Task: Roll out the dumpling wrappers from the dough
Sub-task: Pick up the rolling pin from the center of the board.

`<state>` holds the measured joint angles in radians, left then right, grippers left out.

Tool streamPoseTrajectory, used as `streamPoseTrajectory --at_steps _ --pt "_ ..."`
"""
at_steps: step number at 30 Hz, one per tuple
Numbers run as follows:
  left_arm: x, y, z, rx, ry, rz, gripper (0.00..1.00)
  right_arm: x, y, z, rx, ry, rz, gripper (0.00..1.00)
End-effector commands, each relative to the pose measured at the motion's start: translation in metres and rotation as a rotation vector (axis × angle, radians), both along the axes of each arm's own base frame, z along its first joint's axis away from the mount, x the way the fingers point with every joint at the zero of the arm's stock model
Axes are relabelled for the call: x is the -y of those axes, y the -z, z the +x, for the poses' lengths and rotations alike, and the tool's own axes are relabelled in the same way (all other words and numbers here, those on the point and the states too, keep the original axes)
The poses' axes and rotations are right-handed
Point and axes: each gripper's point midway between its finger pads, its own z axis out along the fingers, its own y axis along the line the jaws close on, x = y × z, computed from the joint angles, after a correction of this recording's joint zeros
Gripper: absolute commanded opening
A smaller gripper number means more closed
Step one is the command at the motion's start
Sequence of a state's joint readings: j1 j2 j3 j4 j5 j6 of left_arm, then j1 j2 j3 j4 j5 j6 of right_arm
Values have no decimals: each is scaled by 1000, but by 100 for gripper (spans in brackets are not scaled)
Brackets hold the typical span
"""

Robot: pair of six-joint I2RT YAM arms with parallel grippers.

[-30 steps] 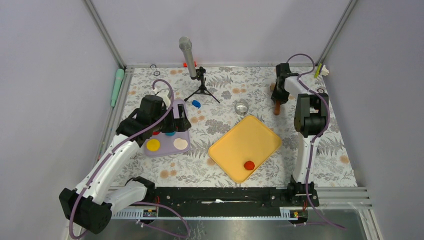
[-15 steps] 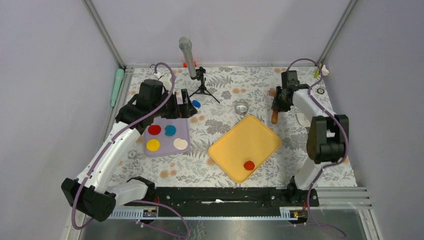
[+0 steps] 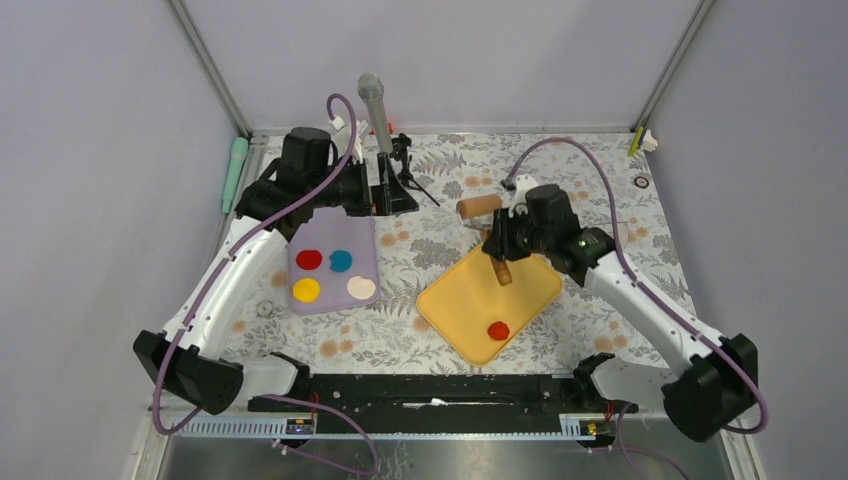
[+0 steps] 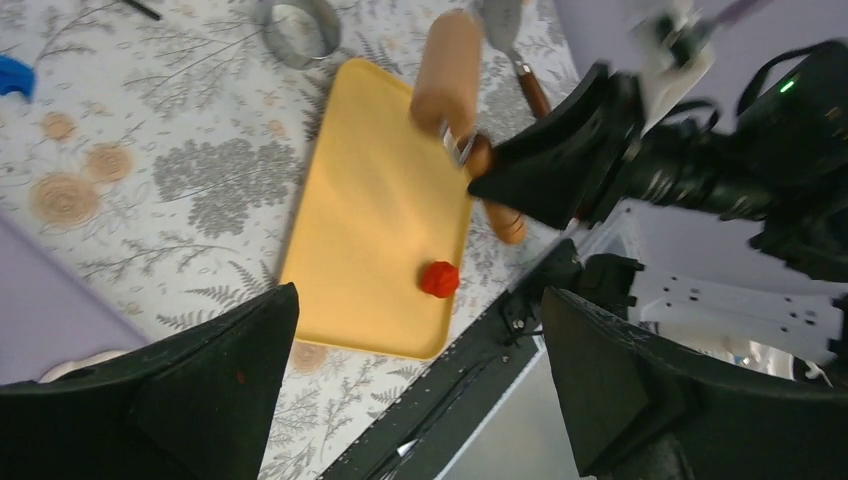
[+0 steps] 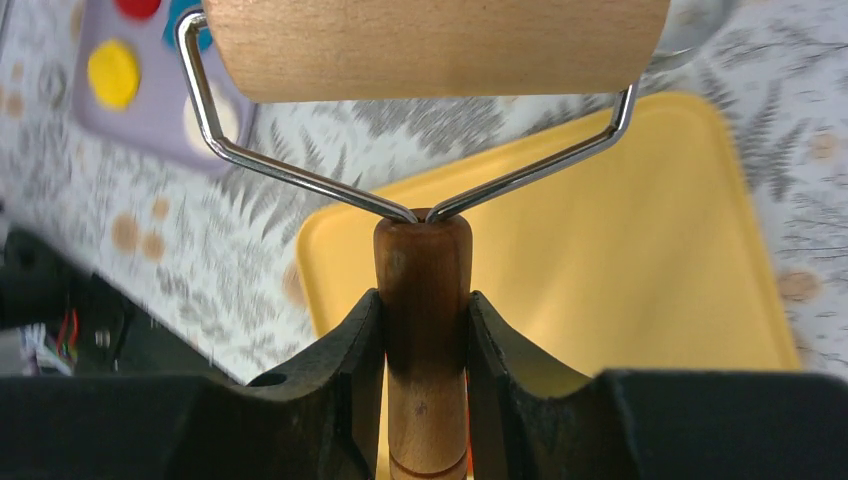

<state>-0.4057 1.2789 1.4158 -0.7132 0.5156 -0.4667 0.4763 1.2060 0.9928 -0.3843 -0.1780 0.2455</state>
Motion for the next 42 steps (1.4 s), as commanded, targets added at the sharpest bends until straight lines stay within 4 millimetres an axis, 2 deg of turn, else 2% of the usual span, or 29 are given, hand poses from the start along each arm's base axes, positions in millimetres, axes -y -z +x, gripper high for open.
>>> streamPoseTrajectory --at_steps 1,8,14,17,22,30,39,42 --pt "20 -35 -19 39 145 -90 99 -28 -24 -31 137 -175 35 0" --pt "44 -6 -21 -102 189 -35 99 -45 -41 -64 158 -351 26 0" --pt "60 14 -15 -242 216 -28 99 -59 -41 -88 150 -455 6 0" --pt "62 25 -12 -287 212 2 99 -62 -41 -94 155 -483 4 0" --pt "70 40 -26 -382 303 -3 99 -64 -40 -100 163 -509 9 0" --pt "87 65 -64 -515 430 16 98 -62 -30 -101 189 -531 -6 0" --pt "102 79 -60 -583 400 -13 85 -65 -28 -99 205 -540 -5 0" --pt "103 84 -61 -600 396 -5 83 -66 -27 -98 205 -542 -3 0"
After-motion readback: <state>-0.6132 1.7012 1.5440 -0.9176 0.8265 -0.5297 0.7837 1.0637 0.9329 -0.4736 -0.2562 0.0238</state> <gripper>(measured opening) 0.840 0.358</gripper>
